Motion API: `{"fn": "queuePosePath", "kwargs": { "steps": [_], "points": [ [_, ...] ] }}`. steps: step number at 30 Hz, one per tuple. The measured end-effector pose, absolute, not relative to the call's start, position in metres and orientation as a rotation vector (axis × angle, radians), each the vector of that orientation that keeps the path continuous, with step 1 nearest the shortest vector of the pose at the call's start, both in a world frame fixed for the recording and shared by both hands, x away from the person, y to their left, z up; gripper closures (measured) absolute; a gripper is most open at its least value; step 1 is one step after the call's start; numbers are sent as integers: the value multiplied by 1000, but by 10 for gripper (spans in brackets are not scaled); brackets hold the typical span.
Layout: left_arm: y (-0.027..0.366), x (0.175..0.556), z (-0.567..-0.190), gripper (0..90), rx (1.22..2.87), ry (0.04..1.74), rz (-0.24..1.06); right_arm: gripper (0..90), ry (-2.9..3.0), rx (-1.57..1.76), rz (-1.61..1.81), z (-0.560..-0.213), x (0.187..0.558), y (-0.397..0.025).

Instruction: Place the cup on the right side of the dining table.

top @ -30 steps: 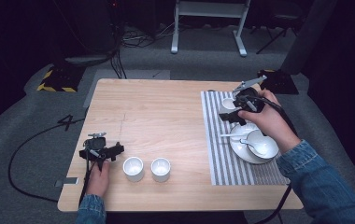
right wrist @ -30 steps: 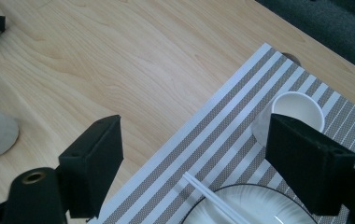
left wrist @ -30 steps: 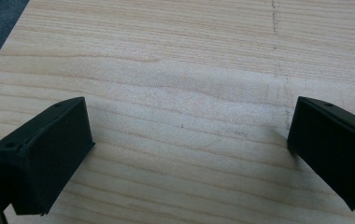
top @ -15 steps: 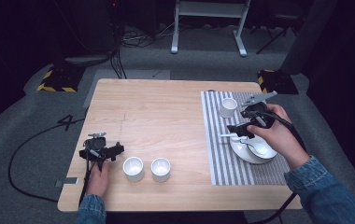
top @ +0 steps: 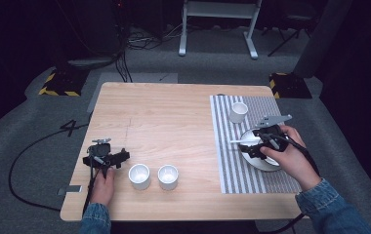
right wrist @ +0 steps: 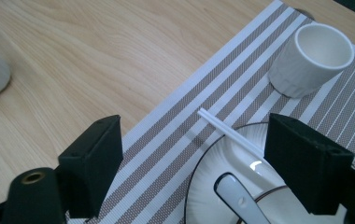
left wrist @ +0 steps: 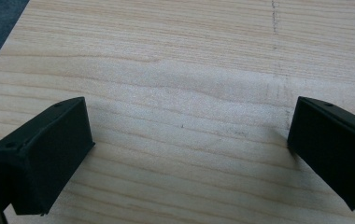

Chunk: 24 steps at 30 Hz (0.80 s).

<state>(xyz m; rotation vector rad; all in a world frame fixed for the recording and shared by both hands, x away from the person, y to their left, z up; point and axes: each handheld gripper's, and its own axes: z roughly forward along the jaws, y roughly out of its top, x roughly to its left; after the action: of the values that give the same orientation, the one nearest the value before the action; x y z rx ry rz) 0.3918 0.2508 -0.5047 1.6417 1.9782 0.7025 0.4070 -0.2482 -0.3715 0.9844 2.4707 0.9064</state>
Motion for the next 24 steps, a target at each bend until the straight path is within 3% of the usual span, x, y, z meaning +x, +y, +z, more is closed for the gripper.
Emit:
{"fn": "queuePosePath", "kwargs": {
  "steps": [24],
  "points": [
    [250, 392, -505, 1, 1638, 1979, 704, 201, 2455, 963, 932, -451, 359, -245]
  ]
}}
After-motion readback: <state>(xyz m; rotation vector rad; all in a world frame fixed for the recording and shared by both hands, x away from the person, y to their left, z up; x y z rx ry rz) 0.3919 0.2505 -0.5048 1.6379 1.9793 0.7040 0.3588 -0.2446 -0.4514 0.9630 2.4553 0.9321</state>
